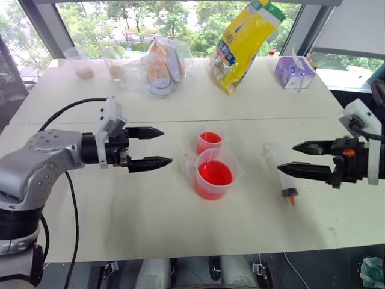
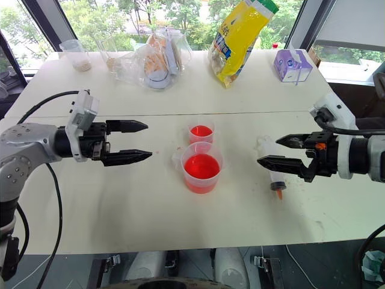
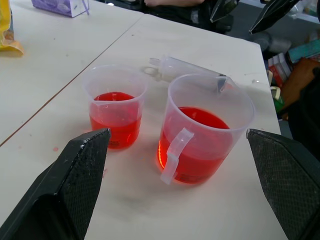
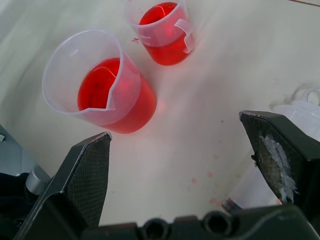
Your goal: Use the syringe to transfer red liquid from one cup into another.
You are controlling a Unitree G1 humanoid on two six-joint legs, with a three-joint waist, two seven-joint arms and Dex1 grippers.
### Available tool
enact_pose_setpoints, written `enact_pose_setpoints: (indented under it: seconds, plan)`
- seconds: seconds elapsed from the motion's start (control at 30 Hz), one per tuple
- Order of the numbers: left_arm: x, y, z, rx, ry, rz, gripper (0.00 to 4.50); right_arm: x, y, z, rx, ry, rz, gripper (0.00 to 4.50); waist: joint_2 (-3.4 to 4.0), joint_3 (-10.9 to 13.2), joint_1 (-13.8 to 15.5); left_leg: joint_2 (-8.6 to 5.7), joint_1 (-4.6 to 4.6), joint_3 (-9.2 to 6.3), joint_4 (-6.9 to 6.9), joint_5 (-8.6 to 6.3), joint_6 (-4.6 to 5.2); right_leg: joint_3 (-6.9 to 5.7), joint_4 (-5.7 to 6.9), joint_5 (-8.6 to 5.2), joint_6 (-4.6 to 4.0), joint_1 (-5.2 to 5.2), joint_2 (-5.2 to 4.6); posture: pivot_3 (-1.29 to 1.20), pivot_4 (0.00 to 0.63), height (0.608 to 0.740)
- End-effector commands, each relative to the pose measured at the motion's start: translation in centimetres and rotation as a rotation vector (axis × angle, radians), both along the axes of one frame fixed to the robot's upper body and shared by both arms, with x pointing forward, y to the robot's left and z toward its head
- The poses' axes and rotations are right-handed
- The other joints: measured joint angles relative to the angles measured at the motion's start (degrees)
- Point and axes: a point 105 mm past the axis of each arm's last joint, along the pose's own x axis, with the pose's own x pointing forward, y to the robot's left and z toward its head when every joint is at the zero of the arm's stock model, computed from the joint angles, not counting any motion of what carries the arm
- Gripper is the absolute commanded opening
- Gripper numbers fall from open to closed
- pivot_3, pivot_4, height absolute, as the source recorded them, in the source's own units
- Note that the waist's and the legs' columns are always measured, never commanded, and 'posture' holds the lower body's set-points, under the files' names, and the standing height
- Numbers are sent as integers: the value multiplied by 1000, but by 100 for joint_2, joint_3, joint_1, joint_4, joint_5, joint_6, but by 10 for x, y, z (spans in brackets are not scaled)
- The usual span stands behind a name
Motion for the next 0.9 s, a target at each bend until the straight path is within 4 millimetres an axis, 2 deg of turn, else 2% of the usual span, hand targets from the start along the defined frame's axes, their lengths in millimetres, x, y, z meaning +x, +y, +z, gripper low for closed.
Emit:
enact_pose_setpoints:
  seconds: [0.03, 0.67, 0.9]
  plan:
    - [-2, 2, 11, -7, -44, 0, 4500, -1, -1, 8, -20, -45, 4, 4491, 0, 0, -1, 0, 0, 0, 0, 0, 0, 0, 0, 0, 0, 0, 0, 0, 150, 740]
    - [-4, 1, 15, -34, -51, -8, 4500, 7, -6, -1, -80, -48, -47, 4491, 0, 0, -1, 0, 0, 0, 0, 0, 0, 0, 0, -1, -1, 0, 0, 0, 150, 740]
    - [-4, -2, 14, -37, -50, -13, 4500, 26, -22, -8, -93, -26, -183, 4491, 0, 0, -5, 0, 0, 1, 0, 0, 0, 0, 0, -1, -2, 0, 0, 0, 150, 740]
